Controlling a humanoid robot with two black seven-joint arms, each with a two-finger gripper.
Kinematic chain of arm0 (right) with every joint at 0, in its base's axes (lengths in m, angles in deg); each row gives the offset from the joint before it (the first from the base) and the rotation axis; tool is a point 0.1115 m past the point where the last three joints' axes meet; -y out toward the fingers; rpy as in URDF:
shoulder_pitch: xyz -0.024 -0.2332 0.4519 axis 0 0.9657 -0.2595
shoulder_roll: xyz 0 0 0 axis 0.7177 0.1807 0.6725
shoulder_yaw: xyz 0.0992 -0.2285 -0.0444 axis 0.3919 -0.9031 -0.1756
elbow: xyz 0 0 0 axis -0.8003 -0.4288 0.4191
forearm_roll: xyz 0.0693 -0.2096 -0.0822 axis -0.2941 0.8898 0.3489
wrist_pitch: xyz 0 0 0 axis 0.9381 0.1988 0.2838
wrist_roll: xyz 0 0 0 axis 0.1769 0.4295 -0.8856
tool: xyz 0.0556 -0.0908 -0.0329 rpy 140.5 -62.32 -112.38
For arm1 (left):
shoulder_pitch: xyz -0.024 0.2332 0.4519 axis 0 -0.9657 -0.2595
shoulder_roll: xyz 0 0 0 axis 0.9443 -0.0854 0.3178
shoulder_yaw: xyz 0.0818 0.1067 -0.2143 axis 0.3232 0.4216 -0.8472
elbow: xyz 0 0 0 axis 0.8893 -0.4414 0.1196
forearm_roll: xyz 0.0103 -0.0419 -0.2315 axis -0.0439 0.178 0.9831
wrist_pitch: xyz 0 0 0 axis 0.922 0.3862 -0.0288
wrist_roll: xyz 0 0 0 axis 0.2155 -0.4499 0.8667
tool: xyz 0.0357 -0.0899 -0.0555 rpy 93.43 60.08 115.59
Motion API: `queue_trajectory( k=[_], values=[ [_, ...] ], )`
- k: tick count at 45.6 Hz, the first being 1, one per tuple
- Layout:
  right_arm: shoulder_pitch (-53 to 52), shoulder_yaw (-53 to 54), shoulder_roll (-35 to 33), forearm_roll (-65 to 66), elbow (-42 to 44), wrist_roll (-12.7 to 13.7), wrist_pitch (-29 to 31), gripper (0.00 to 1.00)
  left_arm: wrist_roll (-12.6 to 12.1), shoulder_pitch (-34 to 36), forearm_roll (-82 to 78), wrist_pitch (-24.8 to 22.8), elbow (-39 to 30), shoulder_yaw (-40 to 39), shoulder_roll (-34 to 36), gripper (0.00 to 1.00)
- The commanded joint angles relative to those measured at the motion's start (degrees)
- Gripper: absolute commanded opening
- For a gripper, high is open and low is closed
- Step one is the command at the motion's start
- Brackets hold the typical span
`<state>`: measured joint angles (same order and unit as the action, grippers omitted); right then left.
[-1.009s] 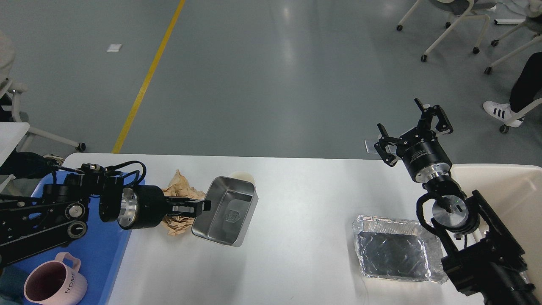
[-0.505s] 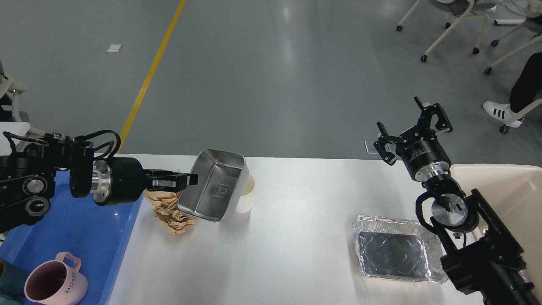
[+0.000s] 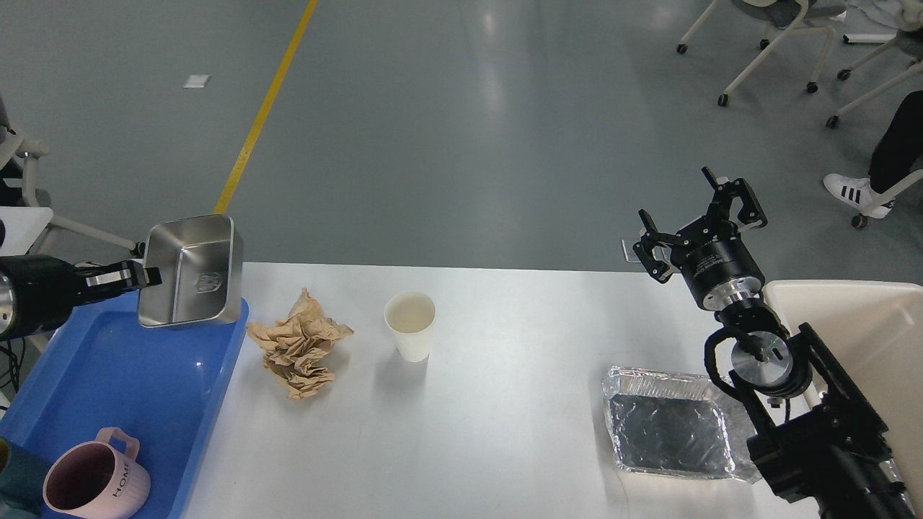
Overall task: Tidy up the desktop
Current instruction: 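Lower the steel tray into the blue bin and release it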
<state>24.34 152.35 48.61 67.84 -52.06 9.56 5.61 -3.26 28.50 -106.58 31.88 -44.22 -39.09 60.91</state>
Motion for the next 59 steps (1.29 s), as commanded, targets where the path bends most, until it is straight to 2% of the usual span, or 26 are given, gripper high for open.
queue_trajectory(
  k=[1,9,17,25,32,42,45,49,55,59],
  values=[
    [0.11,-0.30,0.02,0.09,-0.04,0.03,0.03,1.00,0.39,-4.28,3.03,3.21,6.51,0.25,0.37,0.03],
    [0.37,-0.22,0.10,0.17,-0.04,0.03,0.03,1.00,2.15,-8.77,6.64,4.52,12.92,0.16,-1.30,0.03],
    [0.55,-0.22,0.10,0.17,0.05,-0.06,0.03,1.00,2.07,-9.39,7.96,5.06,19.96,0.25,-6.13,0.03],
    [0.46,-0.22,0.10,0.17,-0.22,0.03,0.03,1.00,1.98,-10.27,7.87,5.06,24.00,0.25,-9.74,0.04],
    [0.81,-0.22,0.10,0.17,-0.22,-0.05,0.03,1.00,1.89,-10.44,7.87,4.70,30.94,0.43,-15.36,0.06],
    [0.81,-0.22,0.10,0.17,-0.13,0.03,0.03,1.00,1.71,-11.06,7.87,4.70,35.87,0.43,-19.84,0.08],
    [0.55,-0.22,0.10,0.17,-0.22,0.03,0.03,1.00,1.45,-11.15,7.96,4.70,36.57,0.43,-21.16,0.14],
    [0.72,-0.22,0.10,0.17,-0.13,0.03,0.03,1.00,0.66,-11.50,7.96,5.05,37.54,0.43,-22.39,0.37],
    [0.99,-0.22,0.10,0.17,-0.04,0.03,0.03,1.00,0.22,-13.17,7.87,5.32,38.07,0.25,-23.36,0.45],
    [0.99,-0.30,0.10,0.17,-0.04,0.03,0.03,1.00,0.22,-13.34,7.96,5.41,38.07,-0.01,-25.03,0.61]
  ],
)
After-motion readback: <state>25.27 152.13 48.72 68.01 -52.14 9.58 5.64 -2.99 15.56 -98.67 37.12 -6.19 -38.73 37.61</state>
